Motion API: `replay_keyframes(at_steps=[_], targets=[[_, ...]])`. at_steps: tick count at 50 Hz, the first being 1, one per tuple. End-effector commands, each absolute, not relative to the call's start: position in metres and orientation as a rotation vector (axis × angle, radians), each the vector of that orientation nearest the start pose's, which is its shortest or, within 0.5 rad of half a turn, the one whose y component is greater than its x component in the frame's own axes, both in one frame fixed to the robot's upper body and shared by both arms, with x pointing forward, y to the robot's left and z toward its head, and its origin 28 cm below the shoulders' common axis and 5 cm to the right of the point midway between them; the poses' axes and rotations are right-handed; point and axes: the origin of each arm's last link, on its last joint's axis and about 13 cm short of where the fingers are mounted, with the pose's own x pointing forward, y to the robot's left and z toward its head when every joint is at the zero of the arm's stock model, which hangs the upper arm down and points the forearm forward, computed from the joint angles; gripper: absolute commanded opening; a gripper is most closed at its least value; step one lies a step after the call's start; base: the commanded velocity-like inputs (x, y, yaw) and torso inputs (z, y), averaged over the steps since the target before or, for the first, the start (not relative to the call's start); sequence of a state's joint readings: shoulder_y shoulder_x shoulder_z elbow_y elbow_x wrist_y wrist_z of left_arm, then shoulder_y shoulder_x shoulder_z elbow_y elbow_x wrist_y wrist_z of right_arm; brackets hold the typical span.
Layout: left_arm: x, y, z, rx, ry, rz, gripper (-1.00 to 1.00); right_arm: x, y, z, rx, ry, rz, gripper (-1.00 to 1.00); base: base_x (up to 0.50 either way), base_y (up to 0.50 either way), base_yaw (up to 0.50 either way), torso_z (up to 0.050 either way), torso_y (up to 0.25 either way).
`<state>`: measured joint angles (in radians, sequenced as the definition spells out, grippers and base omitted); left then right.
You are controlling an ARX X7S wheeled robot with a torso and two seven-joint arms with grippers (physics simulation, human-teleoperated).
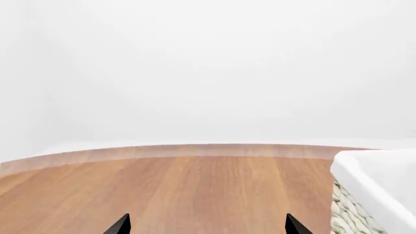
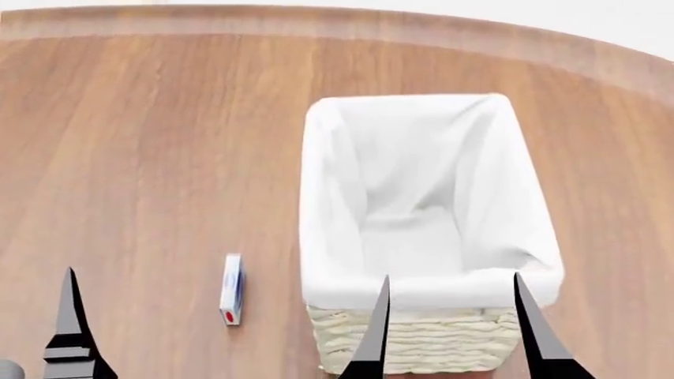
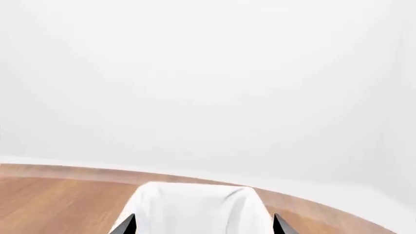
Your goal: Pick up the ketchup, and put it in the basket.
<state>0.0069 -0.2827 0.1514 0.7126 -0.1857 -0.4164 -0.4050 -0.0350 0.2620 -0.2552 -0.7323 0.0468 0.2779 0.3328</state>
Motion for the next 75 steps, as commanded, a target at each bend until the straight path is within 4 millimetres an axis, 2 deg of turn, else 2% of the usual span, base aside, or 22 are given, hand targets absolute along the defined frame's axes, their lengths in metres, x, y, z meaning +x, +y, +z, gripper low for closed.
replay_keyframes(at_steps=[1, 13, 21, 32, 41, 45, 55, 64, 75], targets=[[0.18, 0.21, 0.129, 0.021, -0.26, 0.066, 1.0, 0.175, -0.086, 0.132, -0.091, -0.404, -0.007, 1.0, 0.0, 0.0, 0.0, 0.043, -0.18], [0.181, 0.212, 0.131, -0.03, -0.275, 0.086, 1.0, 0.176, -0.086, 0.131, -0.092, -0.402, -0.005, 1.0, 0.0, 0.0, 0.0, 0.031, -0.127], [0.186, 0.228, 0.133, -0.052, -0.265, 0.189, 1.0, 0.176, -0.086, 0.131, -0.093, -0.4, -0.005, 1.0, 0.0, 0.0, 0.0, 0.0, 0.0], [0.193, 0.263, 0.13, -0.07, -0.242, 0.452, 1.0, 0.176, -0.085, 0.13, -0.093, -0.396, 0.0, 1.0, 0.0, 0.0, 0.0, 0.0, 0.0], [0.189, 0.287, 0.129, -0.08, -0.24, 0.579, 1.0, 0.176, -0.085, 0.13, -0.093, -0.395, -0.001, 1.0, 0.0, 0.0, 0.0, 0.0, 0.0], [0.188, 0.292, 0.127, -0.078, -0.239, 0.611, 1.0, 0.176, -0.085, 0.13, -0.094, -0.394, 0.001, 1.0, 0.0, 0.0, 0.0, 0.0, 0.0], [0.191, 0.304, 0.122, -0.141, -0.183, 0.898, 1.0, 0.177, -0.085, 0.13, -0.095, -0.394, 0.001, 1.0, 0.0, 0.0, 0.0, 0.0, 0.0], [0.183, 0.317, 0.12, -0.229, -0.154, 1.08, 1.0, 0.176, -0.085, 0.13, -0.096, -0.39, 0.001, 1.0, 0.0, 0.0, 0.0, 0.0, 0.0], [0.179, 0.323, 0.116, -0.242, -0.132, 1.201, 1.0, 0.177, -0.085, 0.129, -0.103, -0.382, -0.002, 1.0, 0.0, 0.0, 0.0, 0.0, 0.0]])
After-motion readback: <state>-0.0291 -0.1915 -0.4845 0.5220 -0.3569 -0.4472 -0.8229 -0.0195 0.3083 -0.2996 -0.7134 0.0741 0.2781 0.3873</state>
